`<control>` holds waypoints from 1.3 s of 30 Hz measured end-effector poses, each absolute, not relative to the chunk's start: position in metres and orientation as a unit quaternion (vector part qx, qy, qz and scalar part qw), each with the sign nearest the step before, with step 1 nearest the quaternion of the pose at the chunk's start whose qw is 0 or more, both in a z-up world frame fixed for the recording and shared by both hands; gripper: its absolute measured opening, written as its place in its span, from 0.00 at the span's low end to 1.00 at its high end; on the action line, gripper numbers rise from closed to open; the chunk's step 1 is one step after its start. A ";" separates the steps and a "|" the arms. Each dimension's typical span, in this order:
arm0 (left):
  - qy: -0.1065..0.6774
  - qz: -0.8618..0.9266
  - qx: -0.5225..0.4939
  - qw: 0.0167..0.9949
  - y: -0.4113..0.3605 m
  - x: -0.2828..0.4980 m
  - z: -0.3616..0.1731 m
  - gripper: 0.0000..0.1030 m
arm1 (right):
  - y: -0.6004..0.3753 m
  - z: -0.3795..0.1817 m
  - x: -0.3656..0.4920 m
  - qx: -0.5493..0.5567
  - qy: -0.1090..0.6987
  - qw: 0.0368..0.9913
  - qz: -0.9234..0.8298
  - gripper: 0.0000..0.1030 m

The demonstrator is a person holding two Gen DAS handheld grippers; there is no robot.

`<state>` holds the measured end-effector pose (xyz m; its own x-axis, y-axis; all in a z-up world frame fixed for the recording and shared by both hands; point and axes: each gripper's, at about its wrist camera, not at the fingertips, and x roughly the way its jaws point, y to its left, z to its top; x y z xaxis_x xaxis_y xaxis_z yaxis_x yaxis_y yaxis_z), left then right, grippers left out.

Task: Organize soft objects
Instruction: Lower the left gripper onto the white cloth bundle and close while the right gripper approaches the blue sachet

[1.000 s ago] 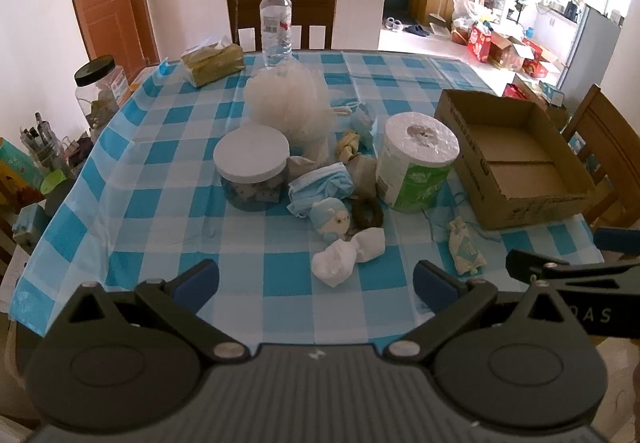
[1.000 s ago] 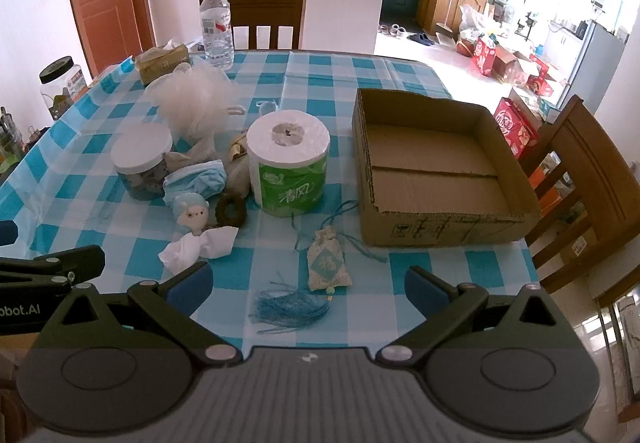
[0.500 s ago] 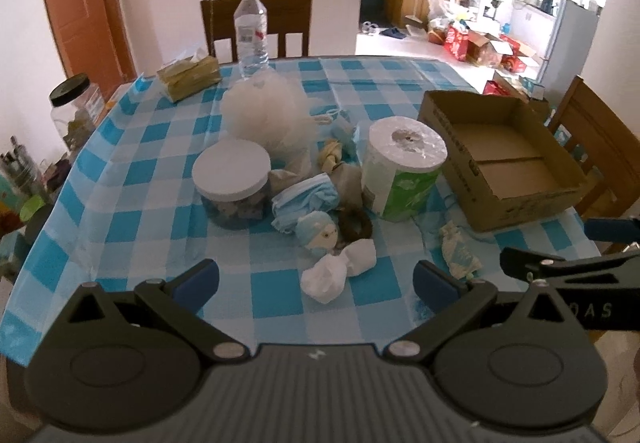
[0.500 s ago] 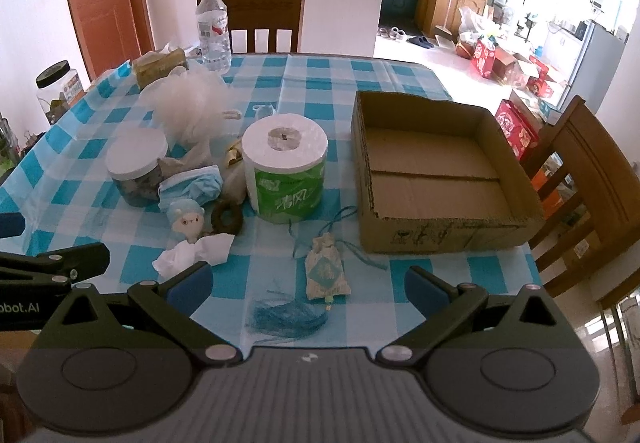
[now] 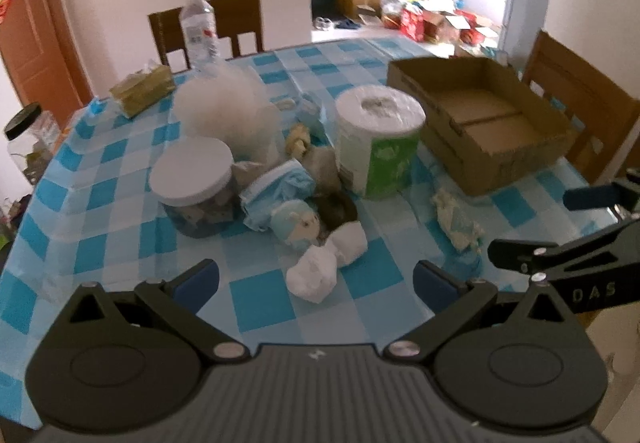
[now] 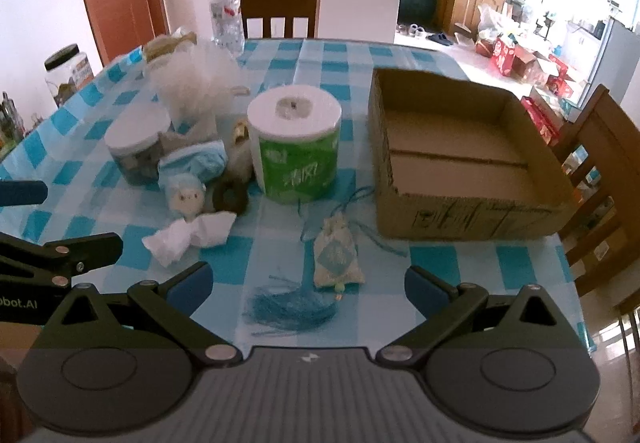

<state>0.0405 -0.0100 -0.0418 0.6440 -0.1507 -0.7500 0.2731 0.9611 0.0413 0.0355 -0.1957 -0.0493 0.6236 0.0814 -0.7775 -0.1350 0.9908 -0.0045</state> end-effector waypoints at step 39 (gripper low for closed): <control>0.464 -0.260 0.117 0.839 0.005 0.130 -0.148 0.78 | -0.195 -0.133 0.073 -0.012 0.512 0.859 -0.017 1.00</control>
<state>0.1297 0.0047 -0.1479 0.4348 -0.3271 -0.8390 0.5443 0.8377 -0.0445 0.0727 -0.1953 -0.1332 0.4754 -0.0417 -0.8788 0.0174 0.9991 -0.0380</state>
